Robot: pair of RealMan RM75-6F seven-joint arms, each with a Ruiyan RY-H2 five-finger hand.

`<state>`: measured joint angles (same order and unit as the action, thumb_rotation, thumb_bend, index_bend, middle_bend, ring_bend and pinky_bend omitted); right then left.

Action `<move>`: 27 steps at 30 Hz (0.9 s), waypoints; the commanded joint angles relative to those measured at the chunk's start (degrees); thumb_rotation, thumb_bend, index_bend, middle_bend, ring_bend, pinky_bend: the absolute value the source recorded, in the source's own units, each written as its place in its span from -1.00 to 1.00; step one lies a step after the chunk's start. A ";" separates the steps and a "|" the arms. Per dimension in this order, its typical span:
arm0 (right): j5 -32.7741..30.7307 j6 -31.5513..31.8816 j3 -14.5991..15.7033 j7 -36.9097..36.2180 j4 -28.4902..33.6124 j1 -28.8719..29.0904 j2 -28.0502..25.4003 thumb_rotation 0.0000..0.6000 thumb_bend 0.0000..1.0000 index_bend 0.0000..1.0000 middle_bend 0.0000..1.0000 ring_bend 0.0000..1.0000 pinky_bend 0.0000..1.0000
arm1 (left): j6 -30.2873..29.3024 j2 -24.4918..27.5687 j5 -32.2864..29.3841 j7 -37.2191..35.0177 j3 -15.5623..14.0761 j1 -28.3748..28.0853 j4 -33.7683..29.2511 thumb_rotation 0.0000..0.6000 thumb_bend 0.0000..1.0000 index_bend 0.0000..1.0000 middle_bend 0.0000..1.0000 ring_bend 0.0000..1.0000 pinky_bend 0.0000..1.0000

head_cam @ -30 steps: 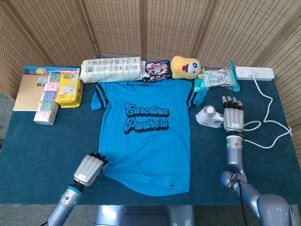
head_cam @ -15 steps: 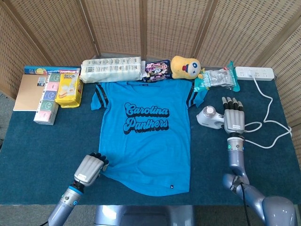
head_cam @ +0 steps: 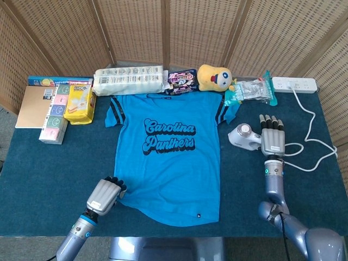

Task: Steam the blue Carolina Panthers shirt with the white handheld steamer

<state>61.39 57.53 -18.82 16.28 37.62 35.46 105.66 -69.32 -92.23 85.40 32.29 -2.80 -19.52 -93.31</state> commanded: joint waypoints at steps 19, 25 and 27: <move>1.42 5.72 1.44 2.72 14.91 -4.52 -6.53 1.00 -0.10 -1.00 -0.85 -0.91 -0.88 | -0.06 0.06 0.39 -0.18 -0.06 -0.16 0.20 1.00 -0.04 0.31 0.06 -0.12 -0.06; 1.87 8.26 2.76 5.35 24.20 -6.99 -10.88 1.00 -0.10 -1.00 -0.83 -0.90 -0.88 | 0.02 0.34 0.45 -0.43 -0.12 -0.22 -0.02 1.00 -0.04 0.31 0.06 -0.12 -0.06; 1.76 9.14 3.30 6.68 27.85 -7.98 -12.65 1.00 -0.10 -1.00 -0.83 -0.90 -0.88 | 0.30 0.68 0.31 -0.22 -0.36 -0.22 -0.45 1.00 -0.05 0.31 0.06 -0.12 -0.07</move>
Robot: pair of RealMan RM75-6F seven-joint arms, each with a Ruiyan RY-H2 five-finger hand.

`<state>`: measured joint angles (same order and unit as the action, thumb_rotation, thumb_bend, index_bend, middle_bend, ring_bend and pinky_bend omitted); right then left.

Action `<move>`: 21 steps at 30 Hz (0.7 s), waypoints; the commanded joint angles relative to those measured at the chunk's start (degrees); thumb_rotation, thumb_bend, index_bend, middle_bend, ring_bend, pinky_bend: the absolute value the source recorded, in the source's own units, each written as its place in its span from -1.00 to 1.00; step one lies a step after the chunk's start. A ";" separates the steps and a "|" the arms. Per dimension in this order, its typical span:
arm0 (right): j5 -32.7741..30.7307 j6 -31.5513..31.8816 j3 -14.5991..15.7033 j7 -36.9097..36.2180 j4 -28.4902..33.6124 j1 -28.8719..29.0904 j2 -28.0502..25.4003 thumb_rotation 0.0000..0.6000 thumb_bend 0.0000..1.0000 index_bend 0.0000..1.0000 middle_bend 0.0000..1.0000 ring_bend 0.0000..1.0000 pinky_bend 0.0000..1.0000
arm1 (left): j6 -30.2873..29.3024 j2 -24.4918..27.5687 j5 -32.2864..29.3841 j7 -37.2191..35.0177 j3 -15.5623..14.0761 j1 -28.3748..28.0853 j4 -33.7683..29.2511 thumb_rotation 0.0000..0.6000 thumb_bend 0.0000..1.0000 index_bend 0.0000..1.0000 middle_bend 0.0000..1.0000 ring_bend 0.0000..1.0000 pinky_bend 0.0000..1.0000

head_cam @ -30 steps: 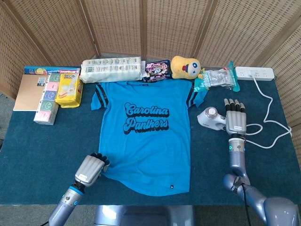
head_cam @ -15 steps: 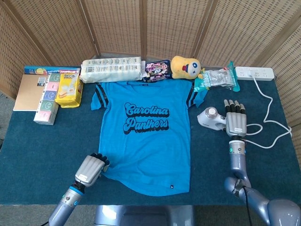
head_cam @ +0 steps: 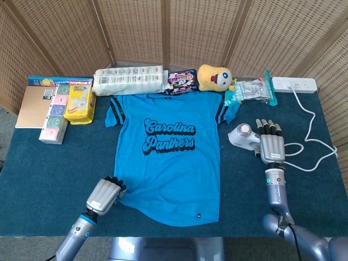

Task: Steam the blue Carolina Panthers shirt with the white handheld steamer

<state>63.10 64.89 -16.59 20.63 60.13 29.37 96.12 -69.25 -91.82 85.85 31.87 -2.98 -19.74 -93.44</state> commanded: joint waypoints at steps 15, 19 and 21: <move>0.70 7.45 3.86 3.58 22.51 -7.91 -12.59 1.00 -0.10 -1.00 -0.81 -0.90 -0.87 | 7.01 6.84 -7.68 6.56 -2.42 -1.39 -10.03 1.00 -0.20 0.26 0.05 -0.27 -0.25; 0.93 8.25 4.05 3.30 23.96 -8.55 -13.66 1.00 -0.10 -1.00 -0.81 -0.90 -0.87 | 7.77 8.30 -9.51 8.60 -2.86 -1.74 -12.19 1.00 -0.29 -0.16 -0.01 -0.40 -0.33; 1.03 8.65 4.23 3.18 24.77 -8.97 -14.35 1.00 -0.10 -1.00 -0.80 -0.89 -0.87 | 8.46 9.88 -11.34 10.85 -3.33 -2.14 -14.41 1.00 -0.34 -0.38 -0.09 -0.48 -0.38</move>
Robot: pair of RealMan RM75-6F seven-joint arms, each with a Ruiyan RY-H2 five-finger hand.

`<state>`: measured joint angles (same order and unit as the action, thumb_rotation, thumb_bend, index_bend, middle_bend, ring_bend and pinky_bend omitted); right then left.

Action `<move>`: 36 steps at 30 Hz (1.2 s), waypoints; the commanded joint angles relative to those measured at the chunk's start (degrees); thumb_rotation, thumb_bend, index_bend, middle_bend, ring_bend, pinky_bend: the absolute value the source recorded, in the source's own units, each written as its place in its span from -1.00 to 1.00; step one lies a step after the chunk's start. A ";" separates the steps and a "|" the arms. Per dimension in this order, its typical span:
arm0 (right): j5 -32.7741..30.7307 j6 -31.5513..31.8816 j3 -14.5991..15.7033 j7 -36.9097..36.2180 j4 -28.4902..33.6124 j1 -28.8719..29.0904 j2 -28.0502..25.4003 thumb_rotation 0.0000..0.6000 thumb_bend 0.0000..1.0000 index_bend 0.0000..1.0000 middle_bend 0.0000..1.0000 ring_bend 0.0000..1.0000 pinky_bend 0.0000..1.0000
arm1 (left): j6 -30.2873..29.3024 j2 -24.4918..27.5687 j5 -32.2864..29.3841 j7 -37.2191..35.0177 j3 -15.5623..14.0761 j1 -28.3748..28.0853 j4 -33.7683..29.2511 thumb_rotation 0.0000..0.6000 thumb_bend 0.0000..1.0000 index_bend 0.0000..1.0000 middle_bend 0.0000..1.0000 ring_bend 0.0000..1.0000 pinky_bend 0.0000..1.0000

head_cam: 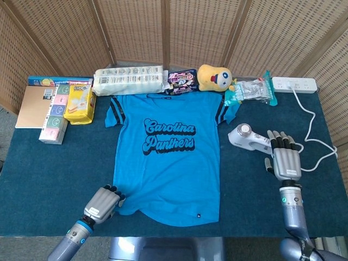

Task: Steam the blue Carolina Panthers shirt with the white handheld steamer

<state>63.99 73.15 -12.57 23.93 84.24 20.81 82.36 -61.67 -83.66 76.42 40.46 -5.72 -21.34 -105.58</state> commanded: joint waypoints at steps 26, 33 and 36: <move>9.06 7.40 5.48 -8.31 7.25 -7.42 -6.17 1.00 -0.14 -0.73 -0.58 -0.69 -0.64 | -28.83 9.24 14.00 -12.78 -2.05 13.26 0.86 1.00 -0.51 -0.90 -0.47 -0.73 -0.54; 10.71 9.67 6.69 -10.27 6.72 -9.79 -6.23 1.00 -0.15 -0.58 -0.49 -0.56 -0.49 | -35.54 12.31 11.09 -21.22 -0.74 19.15 7.08 1.00 -0.51 -0.77 -0.47 -0.73 -0.50; 10.75 9.81 7.15 -10.99 7.47 -10.68 -6.93 1.00 -0.16 -0.54 -0.47 -0.55 -0.50 | -37.05 13.06 9.64 -23.92 -0.11 21.10 8.65 1.00 -0.51 -0.74 -0.47 -0.73 -0.49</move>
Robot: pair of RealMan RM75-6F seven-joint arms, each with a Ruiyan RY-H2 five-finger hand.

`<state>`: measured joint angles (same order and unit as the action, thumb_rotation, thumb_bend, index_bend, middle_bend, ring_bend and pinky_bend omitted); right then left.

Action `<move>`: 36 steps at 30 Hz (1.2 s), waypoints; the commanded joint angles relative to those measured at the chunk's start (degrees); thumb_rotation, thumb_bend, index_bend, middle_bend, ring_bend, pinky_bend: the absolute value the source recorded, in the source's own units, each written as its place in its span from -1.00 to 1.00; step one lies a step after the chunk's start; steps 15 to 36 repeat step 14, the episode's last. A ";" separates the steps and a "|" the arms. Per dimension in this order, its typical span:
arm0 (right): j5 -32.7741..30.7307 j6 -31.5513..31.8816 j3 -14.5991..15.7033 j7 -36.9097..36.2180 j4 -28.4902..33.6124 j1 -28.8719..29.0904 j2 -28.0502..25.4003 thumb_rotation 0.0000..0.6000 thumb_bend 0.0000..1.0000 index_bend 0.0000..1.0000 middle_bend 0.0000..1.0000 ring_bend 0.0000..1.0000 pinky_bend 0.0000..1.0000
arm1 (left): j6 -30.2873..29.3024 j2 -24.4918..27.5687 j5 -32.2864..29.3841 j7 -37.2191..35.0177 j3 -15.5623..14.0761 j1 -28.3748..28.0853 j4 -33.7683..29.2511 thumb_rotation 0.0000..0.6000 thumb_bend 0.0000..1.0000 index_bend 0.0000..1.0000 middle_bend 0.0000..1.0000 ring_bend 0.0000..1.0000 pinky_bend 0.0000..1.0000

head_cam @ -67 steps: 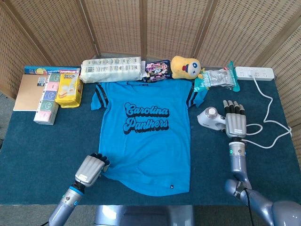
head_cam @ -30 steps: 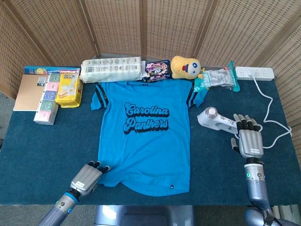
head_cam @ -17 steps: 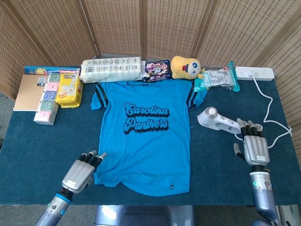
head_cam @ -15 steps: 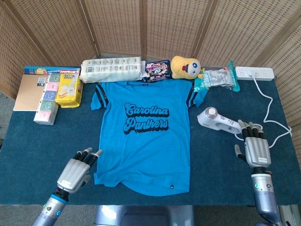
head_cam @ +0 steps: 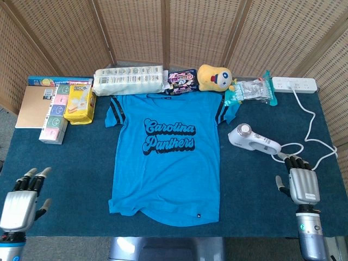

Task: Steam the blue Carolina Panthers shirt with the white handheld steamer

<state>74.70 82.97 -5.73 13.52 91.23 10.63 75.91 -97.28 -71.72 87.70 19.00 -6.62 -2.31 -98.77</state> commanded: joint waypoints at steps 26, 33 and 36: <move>0.85 1.60 0.30 0.42 2.01 -2.41 -1.24 1.00 -0.16 -0.48 -0.45 -0.54 -0.51 | -0.98 1.30 -3.55 -5.71 3.03 4.95 3.95 1.00 -0.51 -0.66 -0.47 -0.73 -0.46; 0.85 1.60 0.30 0.42 2.01 -2.41 -1.24 1.00 -0.16 -0.48 -0.45 -0.54 -0.51 | -0.98 1.30 -3.55 -5.71 3.03 4.95 3.95 1.00 -0.51 -0.66 -0.47 -0.73 -0.46; 0.85 1.60 0.30 0.42 2.01 -2.41 -1.24 1.00 -0.16 -0.48 -0.45 -0.54 -0.51 | -0.98 1.30 -3.55 -5.71 3.03 4.95 3.95 1.00 -0.51 -0.66 -0.47 -0.73 -0.46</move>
